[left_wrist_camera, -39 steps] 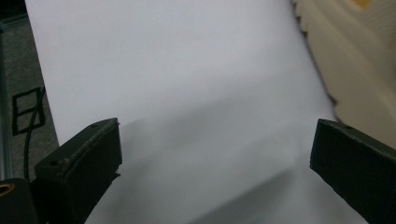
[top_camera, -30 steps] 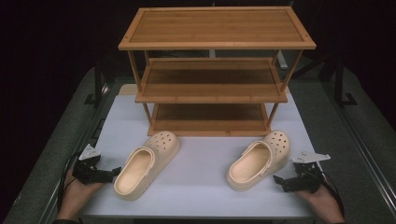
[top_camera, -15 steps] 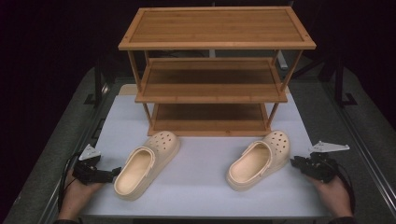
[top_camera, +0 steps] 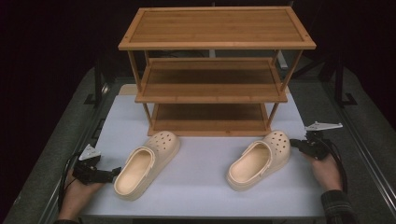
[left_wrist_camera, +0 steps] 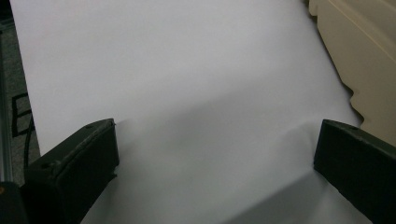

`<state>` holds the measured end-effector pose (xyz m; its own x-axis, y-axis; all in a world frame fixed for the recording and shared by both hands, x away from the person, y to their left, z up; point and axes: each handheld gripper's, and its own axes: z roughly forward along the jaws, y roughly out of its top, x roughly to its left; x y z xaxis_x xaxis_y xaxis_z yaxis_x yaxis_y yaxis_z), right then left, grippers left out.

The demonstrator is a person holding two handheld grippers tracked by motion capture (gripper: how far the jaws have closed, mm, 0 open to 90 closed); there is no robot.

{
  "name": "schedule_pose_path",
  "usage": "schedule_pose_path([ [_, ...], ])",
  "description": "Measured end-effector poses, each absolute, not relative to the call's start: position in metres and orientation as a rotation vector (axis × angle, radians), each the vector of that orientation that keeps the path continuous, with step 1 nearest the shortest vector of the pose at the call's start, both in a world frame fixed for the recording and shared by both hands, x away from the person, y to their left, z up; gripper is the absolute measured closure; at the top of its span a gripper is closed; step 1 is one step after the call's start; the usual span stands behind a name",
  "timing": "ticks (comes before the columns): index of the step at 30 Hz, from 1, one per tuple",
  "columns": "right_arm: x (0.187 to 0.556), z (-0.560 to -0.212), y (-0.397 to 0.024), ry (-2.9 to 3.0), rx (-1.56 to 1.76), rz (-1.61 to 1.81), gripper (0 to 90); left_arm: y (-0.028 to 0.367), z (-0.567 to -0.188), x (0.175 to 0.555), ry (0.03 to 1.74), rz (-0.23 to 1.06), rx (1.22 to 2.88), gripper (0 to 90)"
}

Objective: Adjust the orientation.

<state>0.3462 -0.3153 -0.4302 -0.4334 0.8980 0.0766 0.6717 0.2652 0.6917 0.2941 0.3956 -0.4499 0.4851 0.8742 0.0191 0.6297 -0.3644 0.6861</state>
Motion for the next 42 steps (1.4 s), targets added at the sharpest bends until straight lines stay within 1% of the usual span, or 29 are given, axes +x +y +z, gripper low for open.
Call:
schedule_pose_path([
  [8, 0.36, -0.433, -0.309, 2.218, 1.429, 0.935, 90.0, 0.396, -0.45, 0.294, 1.236, 0.513, 2.117, 0.0],
  [16, 0.359, -0.433, -0.297, 2.255, 1.414, 0.971, 90.0, 0.396, -0.45, 0.294, 1.236, 0.513, 2.116, 0.0],
  [21, 0.355, -0.433, -0.275, 2.327, 1.366, 0.988, 90.0, 0.396, -0.45, 0.294, 1.236, 0.513, 2.116, 0.0],
  [25, 0.35, -0.434, -0.248, 2.42, 1.293, 0.987, 90.0, 0.396, -0.45, 0.294, 1.236, 0.514, 2.115, 0.0],
  [28, 0.349, -0.434, -0.237, 2.44, 1.257, 0.973, 89.7, 0.396, -0.45, 0.294, 1.235, 0.513, 2.116, 0.0],
  [33, 0.347, -0.433, -0.24, 2.436, 1.274, 0.991, 88.6, 0.396, -0.45, 0.294, 1.235, 0.514, 2.116, 0.0],
  [34, 0.344, -0.431, -0.242, 2.439, 1.269, 0.995, 87.5, 0.396, -0.45, 0.294, 1.235, 0.513, 2.115, 0.0],
  [37, 0.337, -0.429, -0.243, 2.44, 1.248, 0.994, 87.5, 0.396, -0.45, 0.294, 1.235, 0.514, 2.115, 0.0],
  [42, 0.315, -0.426, -0.248, 2.473, 1.211, 0.985, 88.3, 0.396, -0.45, 0.294, 1.234, 0.514, 2.115, 0.0],
])
